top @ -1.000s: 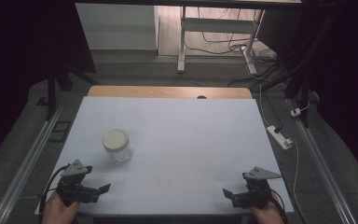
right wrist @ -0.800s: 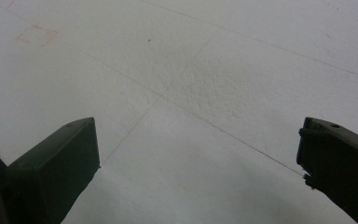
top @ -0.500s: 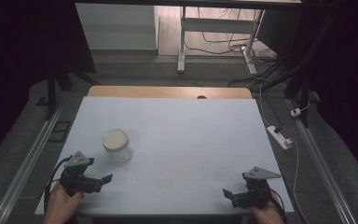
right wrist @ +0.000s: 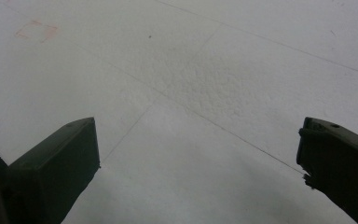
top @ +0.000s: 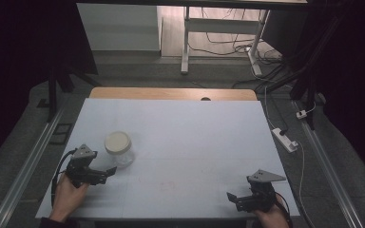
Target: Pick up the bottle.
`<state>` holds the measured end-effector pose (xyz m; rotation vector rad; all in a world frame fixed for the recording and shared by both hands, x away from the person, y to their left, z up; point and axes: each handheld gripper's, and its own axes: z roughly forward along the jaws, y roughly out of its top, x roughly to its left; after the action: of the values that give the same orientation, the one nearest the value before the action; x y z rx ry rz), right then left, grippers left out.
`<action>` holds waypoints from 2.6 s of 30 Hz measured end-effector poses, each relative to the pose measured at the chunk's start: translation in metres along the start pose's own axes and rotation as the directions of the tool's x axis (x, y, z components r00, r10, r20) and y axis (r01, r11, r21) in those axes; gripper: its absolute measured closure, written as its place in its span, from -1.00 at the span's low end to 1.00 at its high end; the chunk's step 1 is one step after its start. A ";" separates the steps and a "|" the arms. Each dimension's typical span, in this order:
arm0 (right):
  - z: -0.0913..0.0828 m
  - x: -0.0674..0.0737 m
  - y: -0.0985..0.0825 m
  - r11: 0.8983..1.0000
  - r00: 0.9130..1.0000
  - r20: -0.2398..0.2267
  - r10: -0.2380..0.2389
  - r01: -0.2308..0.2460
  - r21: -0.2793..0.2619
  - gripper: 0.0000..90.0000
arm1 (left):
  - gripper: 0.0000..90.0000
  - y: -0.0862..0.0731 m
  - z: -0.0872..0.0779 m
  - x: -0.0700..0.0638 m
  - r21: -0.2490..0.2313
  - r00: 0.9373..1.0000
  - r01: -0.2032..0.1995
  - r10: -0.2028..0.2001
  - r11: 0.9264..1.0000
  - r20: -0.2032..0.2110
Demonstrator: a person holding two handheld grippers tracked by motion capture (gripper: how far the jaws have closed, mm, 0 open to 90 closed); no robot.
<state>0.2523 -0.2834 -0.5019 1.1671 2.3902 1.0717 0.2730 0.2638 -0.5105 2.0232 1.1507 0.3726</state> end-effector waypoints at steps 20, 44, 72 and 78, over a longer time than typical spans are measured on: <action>0.001 0.000 0.000 1.000 1.000 -0.003 -0.001 0.001 0.010 -1.00 | -1.00 0.023 0.027 0.006 -0.012 0.999 -0.047 0.048 0.999 0.020; 0.002 0.000 0.000 1.000 1.000 -0.007 -0.007 0.007 0.014 -1.00 | -0.92 0.037 0.052 0.006 -0.003 0.998 -0.068 0.068 0.998 -0.006; 0.001 0.001 0.000 1.000 1.000 -0.006 -0.012 0.013 0.013 -1.00 | -0.84 0.040 0.049 0.000 0.009 0.996 -0.073 0.074 0.997 -0.046; 0.001 0.001 0.000 1.000 1.000 -0.006 -0.013 0.013 0.013 -1.00 | -0.84 0.043 0.045 -0.003 -0.011 0.997 -0.076 0.076 0.997 -0.026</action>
<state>0.2528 -0.2820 -0.5025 1.1534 2.4091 1.0582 0.3230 0.2266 -0.5083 2.0616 1.0865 0.4430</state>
